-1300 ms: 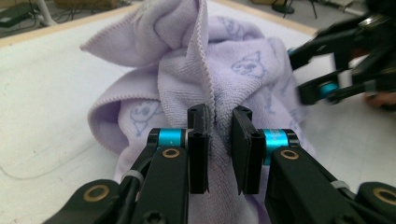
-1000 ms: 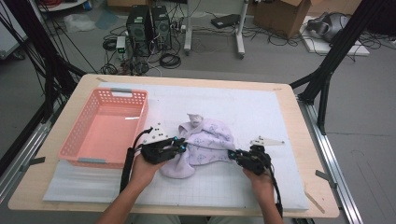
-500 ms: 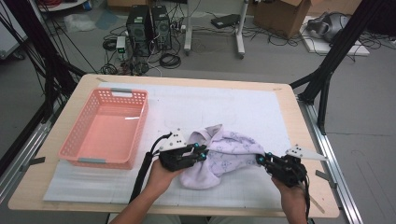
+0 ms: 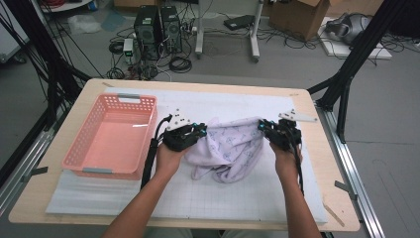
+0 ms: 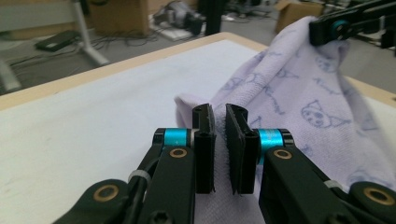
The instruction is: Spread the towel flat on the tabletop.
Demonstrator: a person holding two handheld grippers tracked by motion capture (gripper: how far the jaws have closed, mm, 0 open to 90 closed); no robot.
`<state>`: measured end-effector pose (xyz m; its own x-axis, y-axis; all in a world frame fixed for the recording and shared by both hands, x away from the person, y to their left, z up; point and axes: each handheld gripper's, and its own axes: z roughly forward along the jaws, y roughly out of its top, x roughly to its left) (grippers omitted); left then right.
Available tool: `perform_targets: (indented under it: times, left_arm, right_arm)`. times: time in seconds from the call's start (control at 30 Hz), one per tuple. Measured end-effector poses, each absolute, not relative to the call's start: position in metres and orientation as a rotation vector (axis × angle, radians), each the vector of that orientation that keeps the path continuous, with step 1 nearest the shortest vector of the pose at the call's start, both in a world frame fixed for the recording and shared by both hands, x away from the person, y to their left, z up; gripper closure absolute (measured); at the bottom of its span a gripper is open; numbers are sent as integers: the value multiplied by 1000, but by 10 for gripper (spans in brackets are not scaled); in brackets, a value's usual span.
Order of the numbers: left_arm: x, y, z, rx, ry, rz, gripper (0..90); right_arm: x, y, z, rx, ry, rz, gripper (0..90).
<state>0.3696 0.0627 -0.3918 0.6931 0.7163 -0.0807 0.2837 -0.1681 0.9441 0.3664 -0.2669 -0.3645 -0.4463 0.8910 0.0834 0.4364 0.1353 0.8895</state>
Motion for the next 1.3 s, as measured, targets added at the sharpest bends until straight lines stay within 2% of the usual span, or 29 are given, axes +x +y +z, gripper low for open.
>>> perform_targets:
  times: [0.17,0.23,0.3,0.4,0.57,0.8,1.0,1.17,1.3]
  left_arm:
    - [385,66,-403,1731,865,463,811]
    - [386,65,-405,1731,875,461,746]
    - [384,65,-405,1743,874,456,609]
    - [379,65,-403,1732,873,434,469]
    - [367,63,-399,1726,836,414,362]
    - [354,56,-404,1776,798,328,292]
    - [343,59,-423,1798,811,292,309]
    - [344,54,-434,1851,826,242,302]
    - [346,44,-443,1907,836,227,327]
  right_arm:
    - [399,-248,-368,1297,1926,1185,827]
    - [408,-244,-373,1315,1931,1121,817]
    - [409,-244,-377,1342,1933,1100,736]
    - [397,-251,-376,1324,1906,1107,600]
    - [368,-272,-373,1304,1889,1122,448]
    - [323,-304,-378,1299,1888,1194,381]
    - [289,-322,-403,1330,1946,1168,398]
    - [281,-319,-430,1384,2037,1158,416]
    - [288,-299,-439,1371,2143,1200,416]
